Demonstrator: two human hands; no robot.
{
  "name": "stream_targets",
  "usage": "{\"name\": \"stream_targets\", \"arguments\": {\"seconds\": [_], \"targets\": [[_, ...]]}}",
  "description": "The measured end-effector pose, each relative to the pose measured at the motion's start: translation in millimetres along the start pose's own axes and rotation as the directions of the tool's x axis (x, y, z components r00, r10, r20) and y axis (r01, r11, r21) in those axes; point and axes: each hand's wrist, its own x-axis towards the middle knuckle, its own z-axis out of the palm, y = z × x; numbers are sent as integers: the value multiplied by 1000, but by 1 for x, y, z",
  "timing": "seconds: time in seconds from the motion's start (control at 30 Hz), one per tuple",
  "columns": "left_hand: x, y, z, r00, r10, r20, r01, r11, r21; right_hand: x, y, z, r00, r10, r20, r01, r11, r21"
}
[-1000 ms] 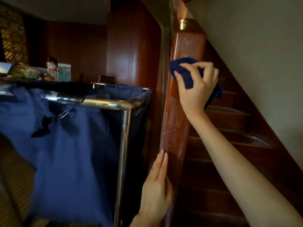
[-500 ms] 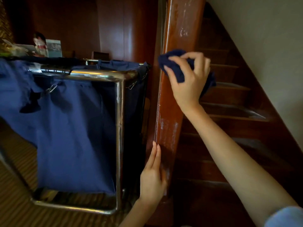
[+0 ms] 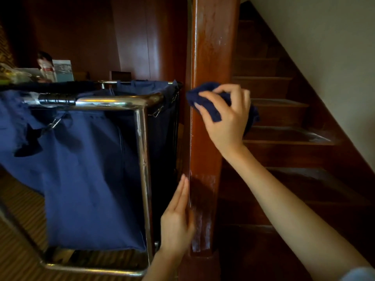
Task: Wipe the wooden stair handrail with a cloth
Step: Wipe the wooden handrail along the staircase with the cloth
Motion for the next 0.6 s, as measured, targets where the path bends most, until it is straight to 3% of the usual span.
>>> {"name": "stream_targets", "arguments": {"seconds": [0.07,0.1,0.17,0.23,0.3,0.37,0.47,0.53,0.6], "targets": [[24,1,-20,990,34,-134,-34,999,6,-3,-12,9,995,-98,25,99,993,-58],[37,3,-30,977,54,-207,-51,998,22,-20,-16,8,969,-214,126,222,973,-56],[63,9,-48,945,105,-309,-92,994,56,-63,-13,-5,839,-417,350,436,899,26],[84,16,-61,920,173,-351,-158,985,71,-88,-3,-22,778,-451,437,468,880,76],[94,22,-65,911,236,-338,-227,972,66,-81,5,-28,851,-355,388,357,932,68],[94,26,-60,915,264,-304,-262,964,49,-48,3,-20,966,-166,196,163,986,36],[83,27,-47,928,259,-269,-264,964,21,19,-12,7,999,23,-31,-24,999,-26],[75,23,-42,930,280,-237,-286,958,7,23,-25,20,993,-120,21,122,987,-105],[69,15,-42,925,310,-218,-315,949,15,-15,-26,14,917,-347,194,368,926,-83]]}}
